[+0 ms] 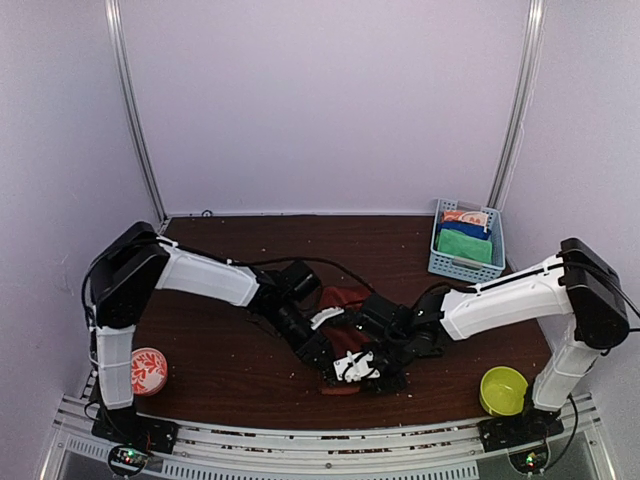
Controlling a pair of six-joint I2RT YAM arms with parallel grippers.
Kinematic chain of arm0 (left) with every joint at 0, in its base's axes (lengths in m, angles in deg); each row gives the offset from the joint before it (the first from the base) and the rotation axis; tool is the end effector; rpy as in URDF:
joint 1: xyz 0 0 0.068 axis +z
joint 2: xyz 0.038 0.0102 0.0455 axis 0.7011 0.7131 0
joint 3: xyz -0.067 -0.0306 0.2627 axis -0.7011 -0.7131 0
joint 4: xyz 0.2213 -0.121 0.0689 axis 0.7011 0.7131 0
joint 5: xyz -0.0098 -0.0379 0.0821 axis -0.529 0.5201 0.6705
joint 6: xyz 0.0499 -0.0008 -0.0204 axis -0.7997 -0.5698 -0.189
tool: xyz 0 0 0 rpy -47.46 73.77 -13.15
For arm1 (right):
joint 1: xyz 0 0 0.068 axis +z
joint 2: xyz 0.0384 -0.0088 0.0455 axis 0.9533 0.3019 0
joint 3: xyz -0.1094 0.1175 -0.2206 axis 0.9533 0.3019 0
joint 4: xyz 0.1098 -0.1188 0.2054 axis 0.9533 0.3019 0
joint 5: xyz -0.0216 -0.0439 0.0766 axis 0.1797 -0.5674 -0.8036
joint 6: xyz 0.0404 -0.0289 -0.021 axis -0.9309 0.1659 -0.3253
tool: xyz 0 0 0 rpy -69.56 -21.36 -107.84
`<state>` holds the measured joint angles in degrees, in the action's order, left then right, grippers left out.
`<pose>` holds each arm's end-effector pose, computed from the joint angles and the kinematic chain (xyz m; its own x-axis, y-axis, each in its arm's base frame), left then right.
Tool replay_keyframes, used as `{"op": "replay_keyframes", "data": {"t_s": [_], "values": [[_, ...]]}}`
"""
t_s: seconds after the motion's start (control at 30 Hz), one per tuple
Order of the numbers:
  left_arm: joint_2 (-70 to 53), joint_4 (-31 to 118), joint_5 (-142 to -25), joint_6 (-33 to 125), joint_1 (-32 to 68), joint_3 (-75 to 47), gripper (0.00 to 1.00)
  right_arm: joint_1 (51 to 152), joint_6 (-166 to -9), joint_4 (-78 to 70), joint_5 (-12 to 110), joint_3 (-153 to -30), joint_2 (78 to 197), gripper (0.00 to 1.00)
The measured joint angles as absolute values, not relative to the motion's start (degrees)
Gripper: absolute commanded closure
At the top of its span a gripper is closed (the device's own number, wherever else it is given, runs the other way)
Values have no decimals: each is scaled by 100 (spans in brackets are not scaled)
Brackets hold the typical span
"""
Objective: Roll the towels
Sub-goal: Roll the towel at the center of the board.
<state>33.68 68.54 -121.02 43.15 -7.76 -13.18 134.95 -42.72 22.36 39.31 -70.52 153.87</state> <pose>0.2233 -0.3302 0.1255 -0.6635 0.6927 -0.2827 0.6300 0.3134 -0.7105 0.1345 0.2821 0.1529 0.2135 -0.8653 -0.4536 -0.9706 -0.2408 0.0025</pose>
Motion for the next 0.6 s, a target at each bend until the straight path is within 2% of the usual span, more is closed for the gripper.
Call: {"op": "replay_keyframes", "data": {"t_s": [0.23, 0.4, 0.5, 0.6], "values": [[1191, 6360, -9912, 4463, -478, -2785, 54, 12861, -4419, 3438, 2235, -8127, 16370, 100], [-431, 5866, -8649, 4107, -902, -3687, 42, 12219, -4438, 4501, 941, -9111, 17424, 100], [-874, 5676, -8249, 3740, -1274, -3760, 42, 11946, -4436, 5176, 261, -9605, 18018, 100], [-793, 5608, -7956, 3246, -1705, -3565, 45, 11814, -4403, 5701, -176, -9946, 18460, 100]]}}
